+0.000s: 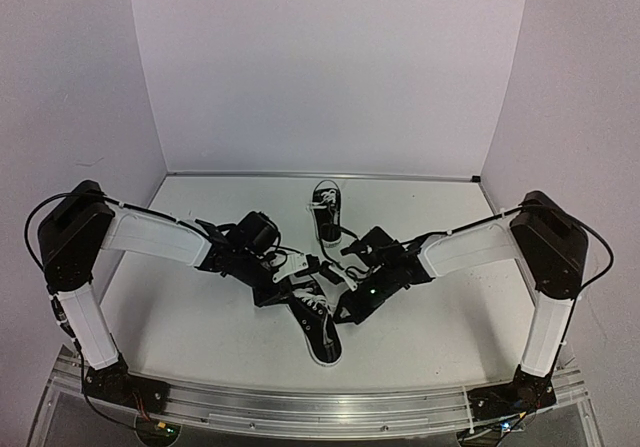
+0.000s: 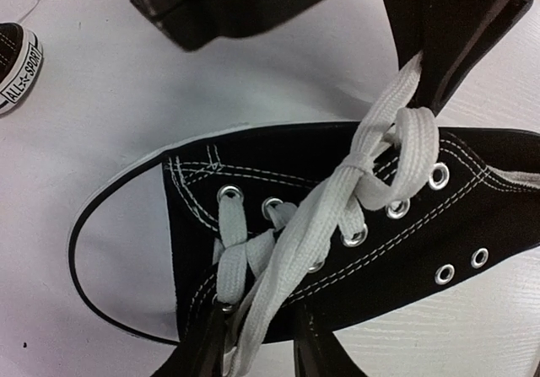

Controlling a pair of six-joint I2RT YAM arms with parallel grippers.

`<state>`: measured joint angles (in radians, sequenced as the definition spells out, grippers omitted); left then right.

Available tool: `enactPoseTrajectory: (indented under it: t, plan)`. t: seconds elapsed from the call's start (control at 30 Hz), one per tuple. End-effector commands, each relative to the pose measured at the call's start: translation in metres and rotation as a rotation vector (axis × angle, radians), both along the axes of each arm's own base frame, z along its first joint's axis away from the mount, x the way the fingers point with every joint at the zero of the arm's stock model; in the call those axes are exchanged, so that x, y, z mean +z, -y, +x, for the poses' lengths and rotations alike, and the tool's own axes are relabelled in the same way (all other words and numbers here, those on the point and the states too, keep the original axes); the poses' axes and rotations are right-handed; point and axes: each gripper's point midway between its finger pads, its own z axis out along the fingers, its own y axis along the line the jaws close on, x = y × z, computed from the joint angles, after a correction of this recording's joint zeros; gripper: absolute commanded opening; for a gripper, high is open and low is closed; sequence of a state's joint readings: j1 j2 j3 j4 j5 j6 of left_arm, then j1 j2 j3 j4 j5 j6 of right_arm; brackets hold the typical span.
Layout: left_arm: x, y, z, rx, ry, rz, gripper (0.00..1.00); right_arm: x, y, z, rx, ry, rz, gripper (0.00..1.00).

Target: Tie the shoes

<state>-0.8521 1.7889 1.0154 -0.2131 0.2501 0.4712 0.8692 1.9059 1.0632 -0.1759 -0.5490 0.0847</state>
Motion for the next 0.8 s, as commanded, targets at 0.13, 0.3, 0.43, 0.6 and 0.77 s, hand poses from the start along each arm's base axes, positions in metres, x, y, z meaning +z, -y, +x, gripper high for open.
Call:
enactPoseTrajectory:
  t: [0.13,0.3,0.43,0.6,0.77]
  plan:
    - [-0.01,-0.006,0.018,0.053,0.029,0.049,0.35,-0.002,-0.016,-0.03,0.057,-0.099,0.033,0.09]
    - [-0.006,0.001,0.026,0.064,0.044,0.011,0.37,0.002,-0.019,-0.028,0.048,-0.096,0.05,0.14]
    - [-0.002,0.003,0.028,0.071,0.038,-0.002,0.4,0.007,-0.019,-0.025,0.039,-0.073,0.05,0.27]
    - [0.015,-0.003,0.026,0.107,0.055,-0.041,0.5,0.025,-0.014,-0.019,0.011,-0.018,0.061,0.49]
    - [0.056,-0.012,0.032,0.191,0.108,-0.165,0.7,0.056,-0.009,-0.009,-0.034,0.046,0.094,0.67]
